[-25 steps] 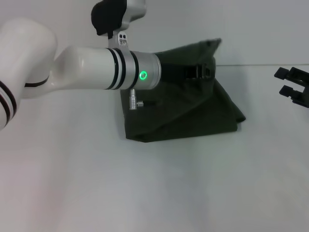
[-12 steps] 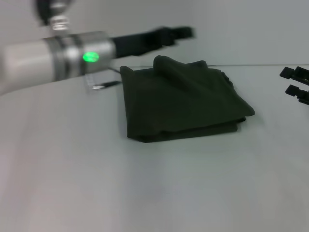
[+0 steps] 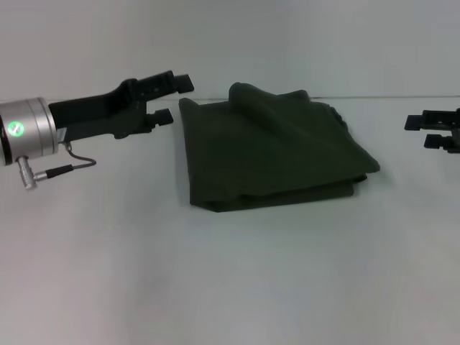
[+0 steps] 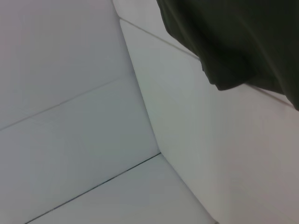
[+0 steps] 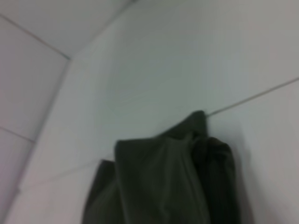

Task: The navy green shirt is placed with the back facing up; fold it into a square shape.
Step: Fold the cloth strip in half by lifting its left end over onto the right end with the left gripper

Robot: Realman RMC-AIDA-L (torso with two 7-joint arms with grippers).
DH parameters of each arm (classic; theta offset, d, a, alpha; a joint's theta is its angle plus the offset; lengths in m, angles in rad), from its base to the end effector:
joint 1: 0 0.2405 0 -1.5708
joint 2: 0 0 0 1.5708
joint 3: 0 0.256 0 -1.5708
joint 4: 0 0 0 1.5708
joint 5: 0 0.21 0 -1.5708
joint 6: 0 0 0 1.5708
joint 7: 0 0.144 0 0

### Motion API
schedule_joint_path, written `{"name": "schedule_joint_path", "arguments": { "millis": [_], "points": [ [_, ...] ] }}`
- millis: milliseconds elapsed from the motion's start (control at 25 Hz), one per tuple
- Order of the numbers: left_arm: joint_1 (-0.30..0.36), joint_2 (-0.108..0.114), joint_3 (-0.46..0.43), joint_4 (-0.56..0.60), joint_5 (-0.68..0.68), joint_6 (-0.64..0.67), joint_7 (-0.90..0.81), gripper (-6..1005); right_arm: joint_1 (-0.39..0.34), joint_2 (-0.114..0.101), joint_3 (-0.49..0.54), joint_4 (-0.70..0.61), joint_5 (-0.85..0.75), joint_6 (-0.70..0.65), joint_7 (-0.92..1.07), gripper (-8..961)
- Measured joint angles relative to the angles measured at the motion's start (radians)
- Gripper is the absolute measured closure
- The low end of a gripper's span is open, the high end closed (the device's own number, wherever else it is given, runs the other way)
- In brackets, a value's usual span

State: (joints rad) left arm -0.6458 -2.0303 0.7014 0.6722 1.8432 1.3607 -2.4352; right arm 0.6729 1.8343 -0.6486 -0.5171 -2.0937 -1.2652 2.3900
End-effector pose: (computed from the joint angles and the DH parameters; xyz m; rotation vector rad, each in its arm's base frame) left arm -0.2271 0.3977 0.0368 -2.1217 -1.8258 -1.0536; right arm 0.2974 0.4089 0.0887 -2.0017 1.7606 0.6442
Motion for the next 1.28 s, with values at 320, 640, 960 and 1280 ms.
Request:
{"name": "schedule_joint_path", "arguments": {
  "millis": [320,640,960,1280],
  "points": [
    [0.014,-0.017,-0.003,0.008,0.003,0.014,0.026,38,0.190,0.005,-0.060,-0.014,-0.226,0.125,0.152,191],
    [0.018,-0.026,-0.007,0.010,-0.005,0.015,0.027,37,0.298,0.064,-0.183,0.015,-0.306,0.332,0.234,191],
    [0.018,-0.029,-0.003,0.006,-0.004,0.009,0.021,37,0.343,0.092,-0.240,0.055,-0.308,0.365,0.239,191],
    [0.017,-0.036,-0.007,0.003,-0.006,0.013,0.016,38,0.347,0.087,-0.297,0.092,-0.310,0.369,0.266,192]
  ]
}}
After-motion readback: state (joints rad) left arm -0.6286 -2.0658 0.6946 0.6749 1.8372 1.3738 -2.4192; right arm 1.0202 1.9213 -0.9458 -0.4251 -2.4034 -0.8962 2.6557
